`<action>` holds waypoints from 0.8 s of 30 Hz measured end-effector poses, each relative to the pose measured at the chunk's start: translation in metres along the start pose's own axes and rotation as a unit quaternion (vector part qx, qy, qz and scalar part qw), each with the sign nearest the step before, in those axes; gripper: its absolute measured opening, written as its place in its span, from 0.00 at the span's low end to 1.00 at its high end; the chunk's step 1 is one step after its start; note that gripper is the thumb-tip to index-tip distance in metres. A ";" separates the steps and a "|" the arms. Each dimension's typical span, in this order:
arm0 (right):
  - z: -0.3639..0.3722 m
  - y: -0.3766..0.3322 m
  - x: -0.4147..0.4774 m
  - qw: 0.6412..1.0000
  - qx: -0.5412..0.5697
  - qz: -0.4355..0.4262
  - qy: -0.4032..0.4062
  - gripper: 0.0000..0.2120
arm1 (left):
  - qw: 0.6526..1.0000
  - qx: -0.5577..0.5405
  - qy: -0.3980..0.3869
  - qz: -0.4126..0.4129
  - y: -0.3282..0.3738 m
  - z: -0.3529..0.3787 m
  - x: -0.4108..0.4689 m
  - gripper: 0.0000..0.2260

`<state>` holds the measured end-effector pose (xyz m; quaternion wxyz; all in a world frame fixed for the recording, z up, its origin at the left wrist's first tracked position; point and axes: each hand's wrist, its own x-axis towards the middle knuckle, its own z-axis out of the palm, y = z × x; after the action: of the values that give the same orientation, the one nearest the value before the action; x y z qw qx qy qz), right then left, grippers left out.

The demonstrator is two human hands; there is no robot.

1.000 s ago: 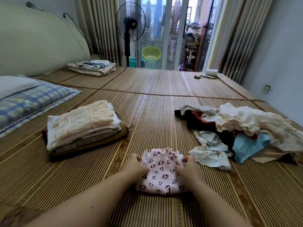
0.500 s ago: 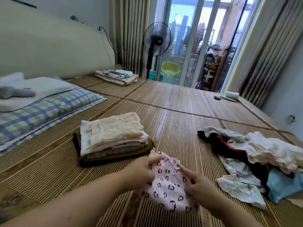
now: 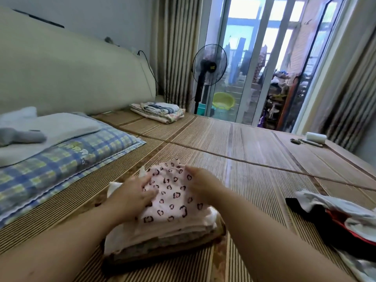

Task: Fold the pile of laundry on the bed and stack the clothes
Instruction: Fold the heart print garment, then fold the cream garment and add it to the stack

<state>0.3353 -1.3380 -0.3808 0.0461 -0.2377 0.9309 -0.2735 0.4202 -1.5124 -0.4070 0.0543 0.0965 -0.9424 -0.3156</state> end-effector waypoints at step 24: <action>-0.063 0.113 -0.245 0.978 -0.168 0.112 0.059 0.40 | 0.963 0.165 -0.066 0.202 0.177 0.094 -0.129 0.37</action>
<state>0.4902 -1.1093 -0.3982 -0.0190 -0.1192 0.9854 -0.1202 0.5050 -1.2911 -0.3798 0.0378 -0.1093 -0.9828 -0.1437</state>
